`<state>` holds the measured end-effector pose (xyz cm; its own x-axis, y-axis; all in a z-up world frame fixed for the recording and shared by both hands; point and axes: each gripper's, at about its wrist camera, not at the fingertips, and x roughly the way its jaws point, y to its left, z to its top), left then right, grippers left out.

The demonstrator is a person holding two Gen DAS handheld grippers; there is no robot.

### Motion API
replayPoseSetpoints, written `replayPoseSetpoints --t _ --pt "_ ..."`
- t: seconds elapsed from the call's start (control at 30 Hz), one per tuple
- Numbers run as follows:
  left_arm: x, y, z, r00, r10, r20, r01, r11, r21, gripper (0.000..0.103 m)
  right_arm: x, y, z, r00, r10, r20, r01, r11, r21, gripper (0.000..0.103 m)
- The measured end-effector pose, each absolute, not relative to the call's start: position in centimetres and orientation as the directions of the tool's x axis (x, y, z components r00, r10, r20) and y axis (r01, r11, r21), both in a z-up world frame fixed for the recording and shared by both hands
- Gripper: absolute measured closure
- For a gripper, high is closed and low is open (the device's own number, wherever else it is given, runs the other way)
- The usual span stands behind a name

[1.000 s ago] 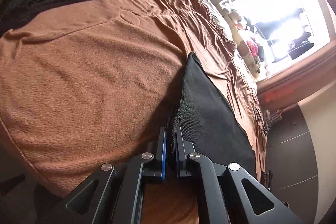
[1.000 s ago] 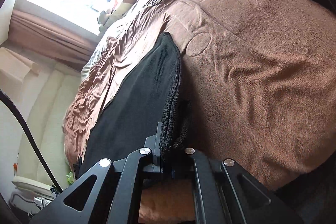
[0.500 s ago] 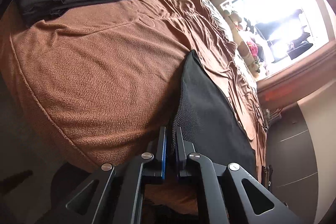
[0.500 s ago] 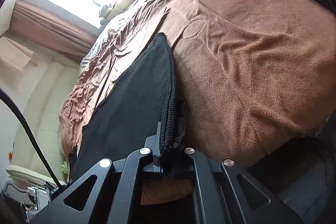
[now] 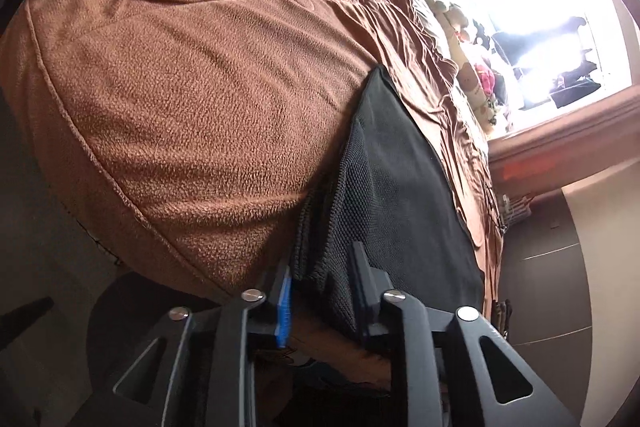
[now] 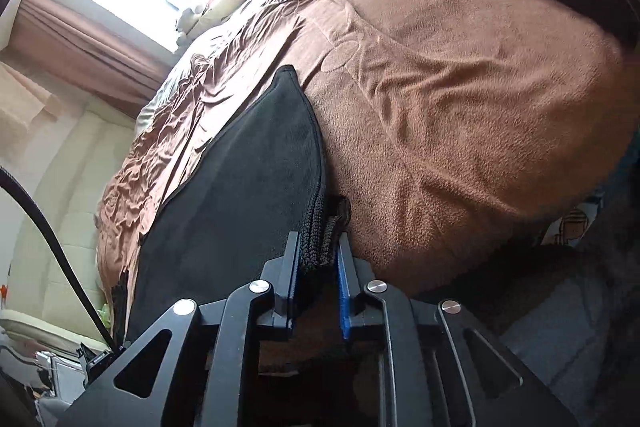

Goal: Fold small clothes

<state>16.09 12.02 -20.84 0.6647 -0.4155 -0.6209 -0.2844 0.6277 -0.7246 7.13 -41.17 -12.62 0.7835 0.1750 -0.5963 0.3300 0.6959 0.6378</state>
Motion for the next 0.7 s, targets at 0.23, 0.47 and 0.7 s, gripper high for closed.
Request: replayPoseSetpoints --t 0.23,0.47,0.7 --pt "15.8 11.9 -21.6 0.685 -0.441 -0.581 -0.264 0.593 -0.761 0.055 5.8 -38.5 -8.3 0.825 0.094 -0.557 0.282 0.785 0.551 0.053" --pt "15.9 12.1 -22.7 0.71 -0.431 -0.557 -0.266 0.568 -0.779 0.073 8.6 -30.0 -6.1 0.817 0.158 -0.554 0.123 0.892 0.436 0.053" --pt "15.6 13.0 -23.7 0.723 -0.44 -0.533 -0.268 0.532 -0.803 0.087 12.1 -22.7 -5.9 0.773 0.217 -0.597 0.015 0.933 0.359 0.054"
